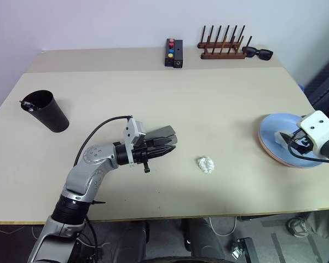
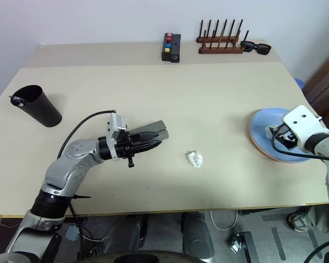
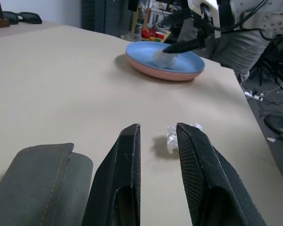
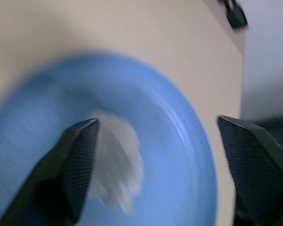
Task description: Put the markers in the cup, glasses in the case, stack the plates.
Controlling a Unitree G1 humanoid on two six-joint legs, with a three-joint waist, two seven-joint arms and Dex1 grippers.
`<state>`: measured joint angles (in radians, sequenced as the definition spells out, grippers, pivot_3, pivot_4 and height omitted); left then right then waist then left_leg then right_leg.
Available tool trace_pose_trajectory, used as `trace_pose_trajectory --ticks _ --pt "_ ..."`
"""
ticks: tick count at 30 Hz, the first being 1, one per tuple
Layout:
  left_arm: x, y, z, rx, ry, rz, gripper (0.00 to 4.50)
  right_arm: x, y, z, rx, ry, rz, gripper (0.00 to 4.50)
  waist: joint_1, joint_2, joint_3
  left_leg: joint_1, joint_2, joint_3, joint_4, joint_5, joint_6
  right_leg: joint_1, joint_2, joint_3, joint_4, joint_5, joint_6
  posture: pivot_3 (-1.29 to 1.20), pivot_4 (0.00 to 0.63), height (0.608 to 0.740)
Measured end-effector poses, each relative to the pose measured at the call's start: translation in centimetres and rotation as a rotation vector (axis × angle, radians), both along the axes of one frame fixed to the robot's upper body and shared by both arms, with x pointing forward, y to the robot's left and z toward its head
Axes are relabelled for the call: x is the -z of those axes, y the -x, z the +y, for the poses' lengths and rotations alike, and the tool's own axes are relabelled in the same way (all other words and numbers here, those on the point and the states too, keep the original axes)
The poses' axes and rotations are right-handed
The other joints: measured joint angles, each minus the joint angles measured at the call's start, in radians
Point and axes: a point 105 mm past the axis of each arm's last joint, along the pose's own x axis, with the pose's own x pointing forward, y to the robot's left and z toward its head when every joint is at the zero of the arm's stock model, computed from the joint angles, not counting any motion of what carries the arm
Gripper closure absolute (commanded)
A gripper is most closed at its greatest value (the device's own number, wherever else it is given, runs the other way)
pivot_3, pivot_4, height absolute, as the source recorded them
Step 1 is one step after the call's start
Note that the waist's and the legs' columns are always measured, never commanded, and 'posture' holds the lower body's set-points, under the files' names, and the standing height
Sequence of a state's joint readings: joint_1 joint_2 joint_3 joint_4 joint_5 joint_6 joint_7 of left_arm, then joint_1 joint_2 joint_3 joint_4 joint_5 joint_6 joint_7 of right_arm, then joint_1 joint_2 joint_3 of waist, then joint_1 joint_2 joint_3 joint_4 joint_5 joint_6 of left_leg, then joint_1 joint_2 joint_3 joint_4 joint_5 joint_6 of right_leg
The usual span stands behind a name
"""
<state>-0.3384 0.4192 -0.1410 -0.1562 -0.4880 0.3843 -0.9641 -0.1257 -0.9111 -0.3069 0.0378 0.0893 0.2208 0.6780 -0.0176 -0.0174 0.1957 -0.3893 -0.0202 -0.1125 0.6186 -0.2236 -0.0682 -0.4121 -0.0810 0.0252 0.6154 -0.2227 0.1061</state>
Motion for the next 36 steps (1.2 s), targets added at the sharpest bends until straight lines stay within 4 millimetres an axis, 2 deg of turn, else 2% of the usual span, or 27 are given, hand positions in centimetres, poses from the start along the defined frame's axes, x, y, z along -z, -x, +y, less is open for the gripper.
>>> trace_pose_trajectory --ticks 3,5,9,11,15,16,17,19,20,23,26,30,33,36 --pt "0.0 0.0 0.0 -0.001 0.0 0.0 3.33 0.3 0.7 5.4 -0.211 -0.222 0.032 0.55 0.001 0.0 0.0 0.0 0.0 0.0 0.0 0.0 0.0 0.0 0.0 0.0 0.0 0.0 0.0 0.0 0.15 0.74" --pt "0.0 0.0 0.1 -0.002 -0.003 0.001 3.33 0.9 1.7 8.4 -0.332 -0.289 0.095 0.55 0.004 0.0 0.0 0.0 0.0 -0.001 0.0 0.0 0.0 0.0 0.0 0.0 0.0 0.0 0.0 0.0 0.15 0.74" --pt "0.3 0.0 0.5 -0.005 -0.025 0.007 3.33 3.8 3.7 14.6 -0.53 -0.363 0.261 0.55 0.004 0.0 0.0 0.0 0.0 -0.001 0.0 0.0 0.0 0.001 0.0 0.0 0.0 -0.002 0.003 0.0 0.15 0.74" --pt "0.5 0.1 0.7 -0.003 -0.039 0.017 3.33 5.0 4.2 16.2 -0.57 -0.373 0.321 0.55 0.005 0.0 0.0 0.0 0.0 -0.001 0.0 0.0 0.0 0.0 0.0 0.0 0.0 -0.002 0.003 0.0 0.15 0.74" --pt "1.3 0.1 1.8 -0.022 -0.118 0.023 3.33 6.6 4.7 17.3 -0.591 -0.327 0.384 0.55 0.005 0.0 0.0 0.0 0.0 -0.001 0.0 0.0 0.0 0.0 0.0 -0.001 -0.001 -0.002 0.003 0.0 0.15 0.74" --pt "1.5 0.0 2.0 -0.029 -0.138 0.02 3.33 7.1 4.8 17.4 -0.588 -0.309 0.394 1.05 0.005 0.0 0.0 0.0 0.0 -0.001 0.0 0.0 0.0 0.0 0.0 -0.001 -0.001 -0.002 0.003 0.0 0.15 0.74" --pt "1.6 0.0 2.3 -0.033 -0.152 0.018 3.33 7.6 4.8 17.4 -0.582 -0.286 0.406 1.33 0.005 0.0 0.0 0.0 0.0 -0.001 0.0 0.0 0.0 0.0 0.0 -0.001 -0.001 -0.002 0.003 0.0 0.15 0.74" --pt "1.8 0.0 2.4 -0.035 -0.164 0.019 3.33 8.1 4.6 17.1 -0.56 -0.258 0.414 2.22 0.005 0.0 0.0 -0.001 0.0 -0.001 0.0 0.0 0.0 0.0 0.0 0.0 -0.001 -0.002 0.003 0.0 0.15 0.74" --pt "1.9 0.1 2.4 -0.034 -0.168 0.023 3.33 8.2 4.5 17.0 -0.556 -0.252 0.412 2.9 0.006 0.0 0.0 -0.001 0.0 -0.001 0.0 0.0 0.0 0.0 0.0 -0.001 -0.001 -0.002 0.003 0.0 0.15 0.74" --pt "2.0 0.2 2.4 -0.027 -0.169 0.024 3.33 7.9 4.4 16.9 -0.557 -0.249 0.404 4.3 0.005 0.0 0.0 -0.001 0.0 -0.001 0.0 0.0 0.0 0.0 0.0 -0.001 -0.001 -0.002 0.003 0.0 0.15 0.74" --pt "2.0 0.2 2.4 -0.026 -0.17 0.024 3.33 7.2 4.1 16.1 -0.535 -0.235 0.379 4.41 0.006 0.0 0.0 -0.001 0.0 -0.001 0.0 0.0 0.0 0.0 0.0 -0.001 -0.001 -0.002 0.003 0.0 0.15 0.74" --pt "1.9 0.2 2.3 -0.025 -0.166 0.021 3.33 3.6 2.3 13.4 -0.451 -0.211 0.232 4.41 0.005 0.0 0.0 -0.001 0.0 -0.001 0.0 0.0 0.0 0.0 0.0 -0.001 -0.001 -0.002 0.003 0.0 0.15 0.74" --pt "1.8 0.2 2.1 -0.022 -0.157 0.014 3.33 0.5 0.2 9.1 -0.292 -0.107 0.087 4.41 0.005 0.0 0.0 -0.001 0.0 -0.001 0.0 0.0 0.0 0.0 0.0 -0.001 -0.001 -0.002 0.002 0.0 0.15 0.74" --pt "1.8 0.1 2.0 -0.021 -0.152 0.004 3.33 -0.4 -1.3 3.3 -0.059 0.018 0.022 4.41 0.009 0.0 0.0 -0.001 0.0 -0.001 0.0 0.0 0.0 0.0 -0.001 -0.001 -0.002 0.0 -0.001 0.0 0.15 0.74"
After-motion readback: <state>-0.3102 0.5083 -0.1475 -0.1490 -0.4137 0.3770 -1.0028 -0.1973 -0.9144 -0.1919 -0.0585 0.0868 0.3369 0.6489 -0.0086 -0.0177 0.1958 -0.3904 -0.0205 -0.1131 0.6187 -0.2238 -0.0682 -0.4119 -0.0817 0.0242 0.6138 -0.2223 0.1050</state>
